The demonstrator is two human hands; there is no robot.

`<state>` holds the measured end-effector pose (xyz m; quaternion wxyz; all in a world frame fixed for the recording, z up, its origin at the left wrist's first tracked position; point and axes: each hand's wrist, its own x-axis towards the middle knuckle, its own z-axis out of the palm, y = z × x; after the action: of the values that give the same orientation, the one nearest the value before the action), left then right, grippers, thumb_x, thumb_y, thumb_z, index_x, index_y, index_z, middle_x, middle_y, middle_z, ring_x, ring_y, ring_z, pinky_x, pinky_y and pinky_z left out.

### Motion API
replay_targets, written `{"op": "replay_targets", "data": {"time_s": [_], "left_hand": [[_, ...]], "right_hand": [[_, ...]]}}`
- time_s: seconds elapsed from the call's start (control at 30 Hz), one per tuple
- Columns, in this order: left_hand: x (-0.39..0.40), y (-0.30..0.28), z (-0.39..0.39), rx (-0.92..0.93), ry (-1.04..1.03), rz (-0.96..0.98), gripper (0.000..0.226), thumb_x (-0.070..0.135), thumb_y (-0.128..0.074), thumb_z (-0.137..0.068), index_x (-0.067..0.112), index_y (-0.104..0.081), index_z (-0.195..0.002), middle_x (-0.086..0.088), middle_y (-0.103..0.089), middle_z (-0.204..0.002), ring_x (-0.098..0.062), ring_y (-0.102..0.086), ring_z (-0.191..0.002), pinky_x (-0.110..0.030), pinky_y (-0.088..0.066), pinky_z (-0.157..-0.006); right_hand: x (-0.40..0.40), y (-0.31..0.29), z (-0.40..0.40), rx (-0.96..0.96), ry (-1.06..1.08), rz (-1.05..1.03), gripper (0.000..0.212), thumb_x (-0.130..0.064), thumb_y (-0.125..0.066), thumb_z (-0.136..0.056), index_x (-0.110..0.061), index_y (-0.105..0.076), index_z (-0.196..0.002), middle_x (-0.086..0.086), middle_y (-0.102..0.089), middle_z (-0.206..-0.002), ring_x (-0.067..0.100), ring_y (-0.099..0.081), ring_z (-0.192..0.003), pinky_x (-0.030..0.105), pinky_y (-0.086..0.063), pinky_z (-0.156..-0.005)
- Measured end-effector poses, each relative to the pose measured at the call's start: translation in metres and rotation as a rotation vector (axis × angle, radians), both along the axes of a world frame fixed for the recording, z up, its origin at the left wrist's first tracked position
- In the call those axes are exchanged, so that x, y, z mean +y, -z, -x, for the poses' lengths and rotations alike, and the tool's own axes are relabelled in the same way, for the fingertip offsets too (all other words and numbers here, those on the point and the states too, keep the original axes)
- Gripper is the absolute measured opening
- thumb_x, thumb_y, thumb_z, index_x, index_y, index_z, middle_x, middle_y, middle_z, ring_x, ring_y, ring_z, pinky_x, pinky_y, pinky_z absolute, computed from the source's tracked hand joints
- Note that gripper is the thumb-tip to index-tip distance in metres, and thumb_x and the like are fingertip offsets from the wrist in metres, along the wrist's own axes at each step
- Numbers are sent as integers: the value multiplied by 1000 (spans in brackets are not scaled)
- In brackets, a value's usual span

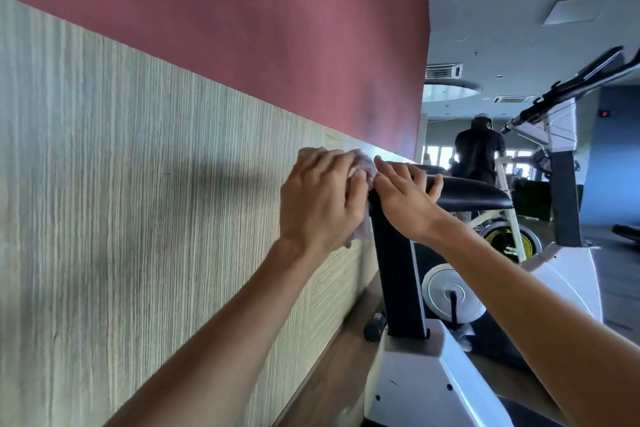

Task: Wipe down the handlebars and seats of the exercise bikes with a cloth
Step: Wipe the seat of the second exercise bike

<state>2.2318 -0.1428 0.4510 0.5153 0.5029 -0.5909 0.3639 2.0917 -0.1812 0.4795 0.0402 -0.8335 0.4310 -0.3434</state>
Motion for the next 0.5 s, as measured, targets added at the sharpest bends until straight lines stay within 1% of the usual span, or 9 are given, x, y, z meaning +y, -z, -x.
{"op": "replay_targets", "data": {"time_s": [0.03,0.1,0.2,0.23,0.27,0.33,0.4,0.47,0.5], "left_hand": [[-1,4,7,-21,-38,33,42,35,-44,-97,10,-72,-117,-4,-73,-116,-25,-61,-115,-40,-49,-101],[-5,8,14,-68,-100,95,39,32,-49,-98,7,-72,-118,-6,-72,-116,-28,-62,-114,-42,-48,-102],[-11,5,1,-161,-76,155,34,29,-53,-96,7,-74,-111,-5,-74,-106,-29,-65,-103,-42,-51,-94],[-11,3,-4,-177,-62,162,31,27,-53,-94,7,-74,-106,-5,-74,-102,-29,-65,-98,-41,-52,-90],[-12,1,-7,-186,-53,168,29,26,-53,-93,7,-73,-100,-4,-73,-98,-29,-65,-94,-41,-52,-86],[-11,-1,-8,-192,-47,189,27,25,-52,-91,7,-71,-92,-4,-72,-95,-29,-63,-89,-40,-51,-82],[-12,-1,-8,-188,-46,194,27,25,-51,-92,6,-70,-90,-5,-71,-93,-30,-62,-88,-41,-51,-81],[-11,-1,-4,-167,-64,185,29,25,-49,-94,6,-70,-92,-7,-72,-93,-31,-63,-88,-42,-51,-82],[-9,0,1,-147,-93,186,29,25,-49,-95,5,-71,-93,-7,-72,-93,-31,-63,-89,-42,-51,-84]], "right_hand": [[-1,-1,4,-7,-42,-14,52,-30,-16,-109,-30,-21,-161,-1,-18,-167,20,6,-156,54,23,-116],[-3,-2,17,9,-122,-17,51,-31,-18,-111,-33,-22,-161,-8,-15,-169,12,6,-156,49,21,-119],[0,-8,44,-3,-217,-33,46,-34,-27,-112,-34,-35,-157,-20,-20,-163,1,-4,-154,36,8,-126],[1,-10,55,-20,-235,-54,46,-35,-31,-111,-34,-36,-156,-23,-22,-160,-1,-8,-153,32,2,-127],[0,-10,67,-9,-243,-57,46,-36,-34,-111,-36,-35,-157,-24,-22,-160,-4,-9,-151,31,0,-127],[-4,-7,89,166,-187,53,50,-33,-35,-110,-45,-25,-157,-30,-15,-161,-9,-4,-149,35,6,-127],[-12,0,104,337,-95,203,59,-32,-36,-109,-56,-10,-156,-34,-2,-162,-5,7,-153,45,15,-125],[-19,11,109,365,1,293,65,-39,-38,-107,-61,2,-154,-31,7,-164,5,17,-155,52,18,-123],[-23,17,108,363,38,336,68,-43,-39,-106,-61,6,-153,-27,7,-166,11,17,-156,54,16,-124]]}}
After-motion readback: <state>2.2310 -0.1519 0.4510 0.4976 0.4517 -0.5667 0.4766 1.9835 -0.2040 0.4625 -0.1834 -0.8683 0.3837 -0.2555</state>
